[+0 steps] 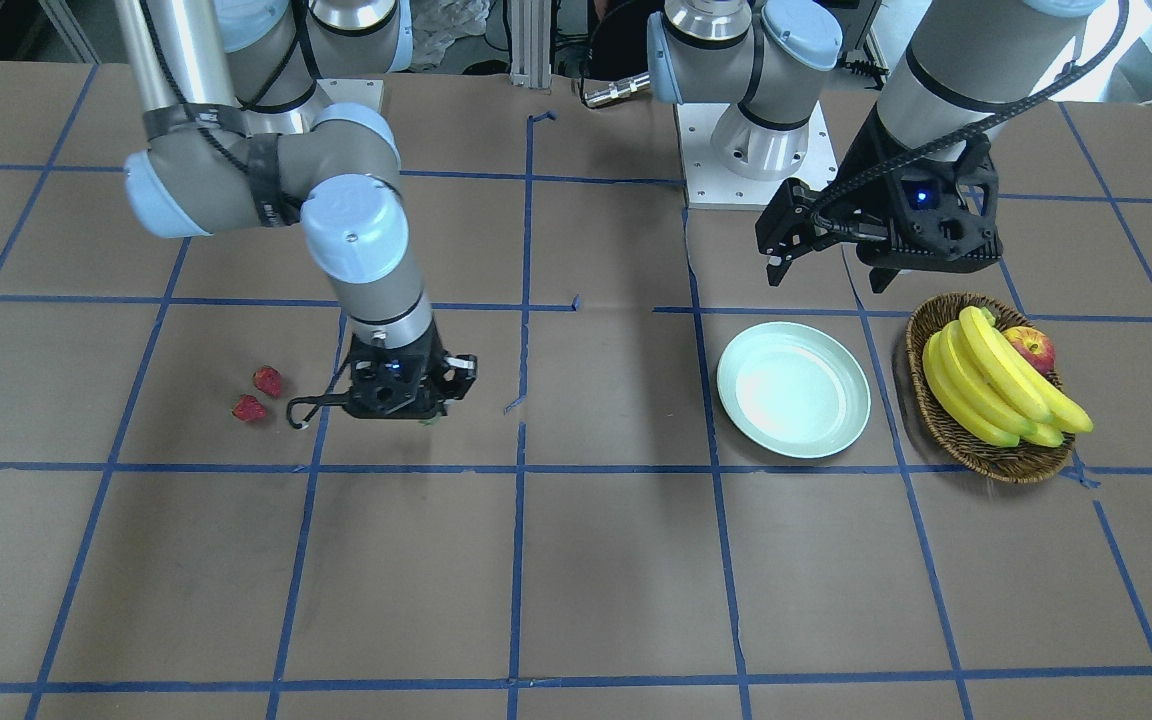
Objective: Collect all strawberries into plate
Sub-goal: 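Carry the strawberry toward the plate and release it mid-table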
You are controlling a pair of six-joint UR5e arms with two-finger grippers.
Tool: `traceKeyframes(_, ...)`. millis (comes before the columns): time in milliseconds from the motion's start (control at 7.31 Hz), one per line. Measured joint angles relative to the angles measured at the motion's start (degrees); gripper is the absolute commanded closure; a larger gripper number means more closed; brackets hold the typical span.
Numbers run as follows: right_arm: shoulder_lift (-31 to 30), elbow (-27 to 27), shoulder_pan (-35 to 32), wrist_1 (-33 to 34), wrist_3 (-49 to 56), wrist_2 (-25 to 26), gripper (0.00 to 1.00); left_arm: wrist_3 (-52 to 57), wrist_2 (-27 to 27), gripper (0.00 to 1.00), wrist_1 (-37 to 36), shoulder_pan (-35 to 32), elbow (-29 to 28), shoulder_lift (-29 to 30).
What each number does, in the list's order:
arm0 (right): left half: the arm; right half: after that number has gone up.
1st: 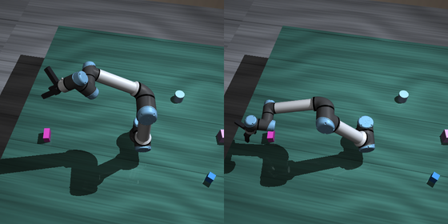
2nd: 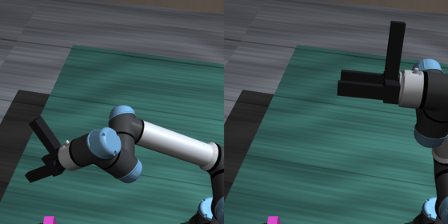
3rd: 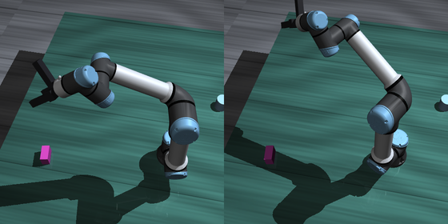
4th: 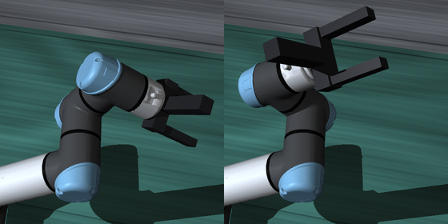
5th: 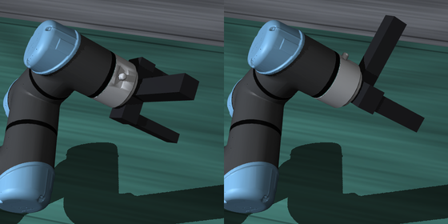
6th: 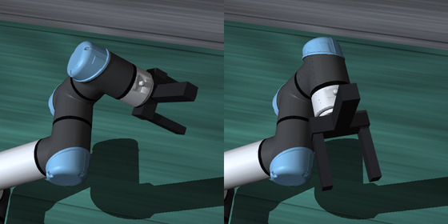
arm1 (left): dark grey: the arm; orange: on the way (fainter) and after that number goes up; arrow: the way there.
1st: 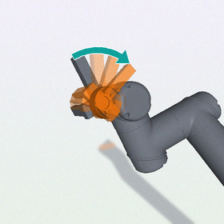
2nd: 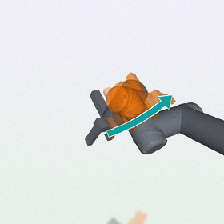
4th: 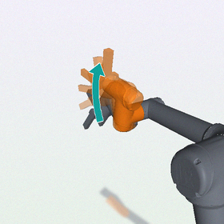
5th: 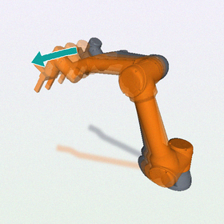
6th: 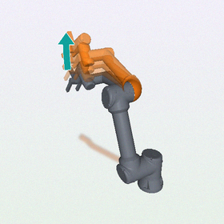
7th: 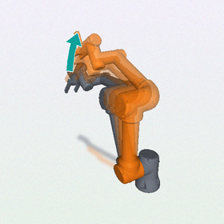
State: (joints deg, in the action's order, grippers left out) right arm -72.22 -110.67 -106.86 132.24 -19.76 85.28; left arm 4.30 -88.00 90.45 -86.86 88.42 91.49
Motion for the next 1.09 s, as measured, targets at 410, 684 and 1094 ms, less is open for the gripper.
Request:
traceKeyframes(410, 4.41, 1.46, -13.87, -0.05, -13.13, 0.22, 0.93, 0.01, -0.01, 0.0, -0.01, 0.02, 0.05, 0.04)
traceKeyframes(684, 5.18, 1.6, -16.37, 0.18, -14.14, 0.83, 0.0, 0.07, -0.04, 0.0, -0.01, 0.02, 0.22, 0.06)
traceKeyframes(1094, 4.1, 1.83, -14.96, 0.71, -11.0, 1.58, 0.0, 0.15, -0.07, 0.0, -0.01, 0.02, 0.34, -0.11)
